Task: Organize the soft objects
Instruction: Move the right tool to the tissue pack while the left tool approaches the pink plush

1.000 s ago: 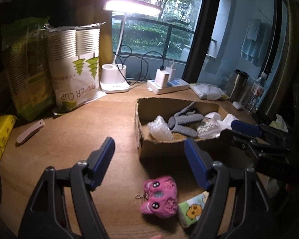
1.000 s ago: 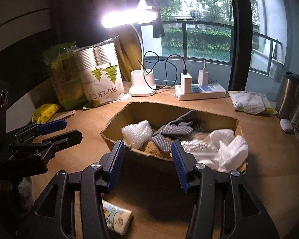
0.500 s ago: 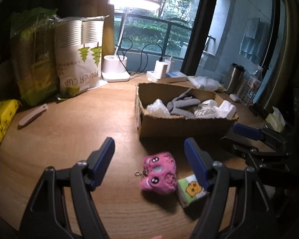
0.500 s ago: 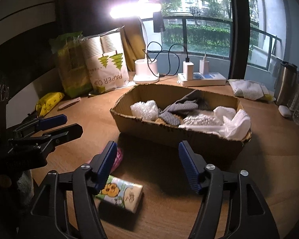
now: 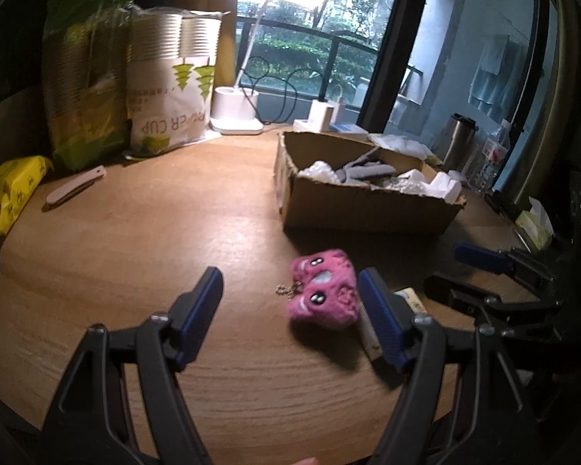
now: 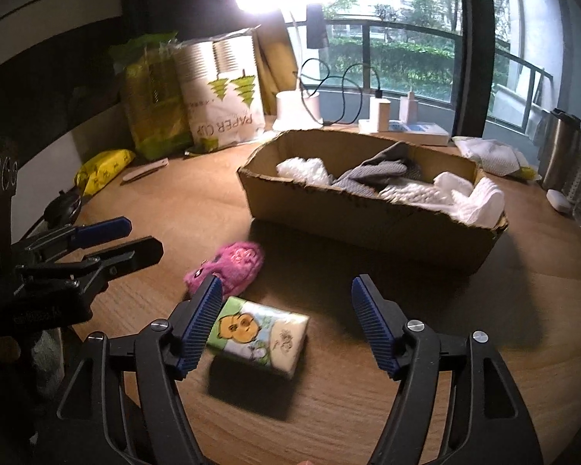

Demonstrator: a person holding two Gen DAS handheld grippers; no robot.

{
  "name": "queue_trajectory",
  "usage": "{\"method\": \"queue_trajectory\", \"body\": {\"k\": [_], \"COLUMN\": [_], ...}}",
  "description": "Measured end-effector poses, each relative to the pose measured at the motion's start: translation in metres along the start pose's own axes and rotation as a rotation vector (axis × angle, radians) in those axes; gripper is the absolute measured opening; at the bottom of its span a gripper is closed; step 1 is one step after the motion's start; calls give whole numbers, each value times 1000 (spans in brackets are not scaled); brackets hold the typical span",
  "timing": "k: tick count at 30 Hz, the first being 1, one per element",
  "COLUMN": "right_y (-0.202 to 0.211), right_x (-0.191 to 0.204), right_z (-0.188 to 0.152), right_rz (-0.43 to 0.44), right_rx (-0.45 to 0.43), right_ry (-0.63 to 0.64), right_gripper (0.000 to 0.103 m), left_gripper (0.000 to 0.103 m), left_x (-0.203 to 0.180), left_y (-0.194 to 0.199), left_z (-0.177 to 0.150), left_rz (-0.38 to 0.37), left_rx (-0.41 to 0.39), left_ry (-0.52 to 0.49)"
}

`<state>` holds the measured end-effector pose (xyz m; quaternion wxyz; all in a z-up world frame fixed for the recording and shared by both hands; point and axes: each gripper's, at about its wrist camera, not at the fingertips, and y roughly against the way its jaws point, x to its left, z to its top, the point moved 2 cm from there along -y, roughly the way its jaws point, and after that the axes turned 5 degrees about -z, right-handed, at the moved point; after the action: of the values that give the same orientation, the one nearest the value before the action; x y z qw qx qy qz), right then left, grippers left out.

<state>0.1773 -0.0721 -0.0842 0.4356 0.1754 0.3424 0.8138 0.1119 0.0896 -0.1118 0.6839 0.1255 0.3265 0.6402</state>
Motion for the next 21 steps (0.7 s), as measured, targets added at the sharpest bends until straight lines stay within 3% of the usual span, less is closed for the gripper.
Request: {"method": "queue_trajectory", "body": {"k": [21], "right_y": [-34], "right_x": [29], "right_z": [-16], "right_rz": [14], "right_rx": [114], "right_ry": [62], "right_gripper": [73], "left_gripper": [74], "left_x": [28], "left_y": [-2], "left_z": [-14], "left_rz": [20], "left_rx": [16], "left_ry": [49]}}
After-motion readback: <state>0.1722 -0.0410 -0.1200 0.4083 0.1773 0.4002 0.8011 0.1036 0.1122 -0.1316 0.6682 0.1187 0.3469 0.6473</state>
